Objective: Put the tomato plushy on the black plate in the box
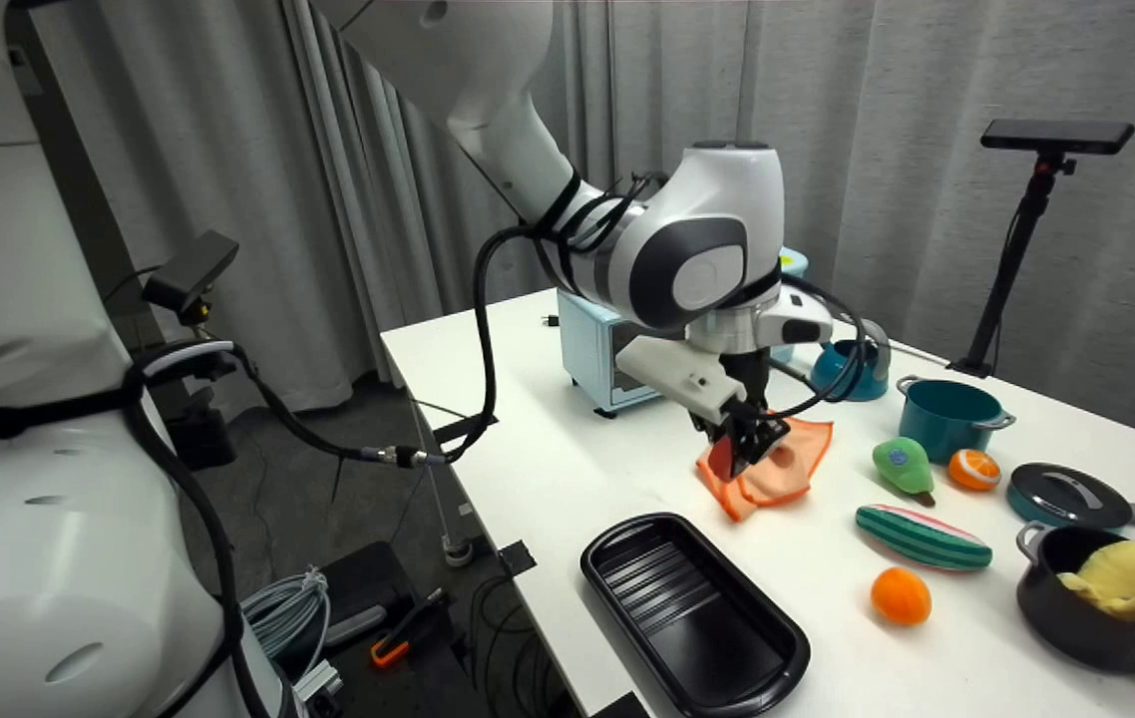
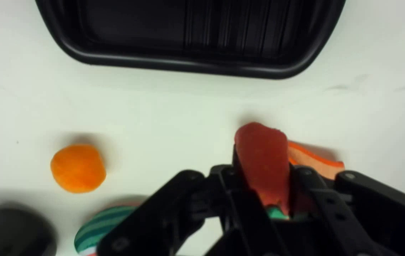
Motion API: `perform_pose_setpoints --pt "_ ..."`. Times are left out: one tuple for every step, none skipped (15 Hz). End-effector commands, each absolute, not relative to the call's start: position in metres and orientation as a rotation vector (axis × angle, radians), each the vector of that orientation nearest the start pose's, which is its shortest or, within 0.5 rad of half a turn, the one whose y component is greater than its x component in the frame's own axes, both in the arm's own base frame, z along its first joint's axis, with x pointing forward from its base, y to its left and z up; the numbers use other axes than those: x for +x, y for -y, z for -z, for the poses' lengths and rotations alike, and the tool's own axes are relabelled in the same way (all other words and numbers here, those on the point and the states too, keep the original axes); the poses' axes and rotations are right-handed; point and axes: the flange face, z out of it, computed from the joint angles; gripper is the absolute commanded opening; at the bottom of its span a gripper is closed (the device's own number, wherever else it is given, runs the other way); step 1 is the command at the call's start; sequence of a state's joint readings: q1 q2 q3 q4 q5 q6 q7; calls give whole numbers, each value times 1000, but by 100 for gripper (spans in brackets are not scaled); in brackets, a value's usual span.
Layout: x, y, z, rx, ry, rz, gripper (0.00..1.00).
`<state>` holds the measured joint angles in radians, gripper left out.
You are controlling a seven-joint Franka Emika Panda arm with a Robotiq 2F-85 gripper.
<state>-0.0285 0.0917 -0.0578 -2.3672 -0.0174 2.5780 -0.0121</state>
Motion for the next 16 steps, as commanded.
perform_pose_setpoints --pt "552 48 -338 -3130 -163 244 5" --pt "563 48 -348 -3121 -177 261 5" --pt "573 48 -354 -3117 -190 272 5" --pt "583 48 -361 -3114 -205 293 5" --pt "594 48 -366 -3114 -214 310 5" --pt "605 47 -371 -3114 -230 335 5" --pt "617 47 -372 -3116 -242 361 5" --pt "629 48 -374 -3119 -254 395 5" --pt "640 47 -373 -3116 -260 426 5" --pt "653 47 -373 -3114 -279 464 5" --pt "664 47 -372 -3116 -283 501 5" --pt "675 47 -370 -3117 -296 529 5" --pt "685 47 -368 -3122 -300 555 5" --pt "695 48 -364 -3127 -311 584 5" --pt "704 48 -361 -3132 -312 616 5" --pt "712 49 -359 -3136 -324 639 5"
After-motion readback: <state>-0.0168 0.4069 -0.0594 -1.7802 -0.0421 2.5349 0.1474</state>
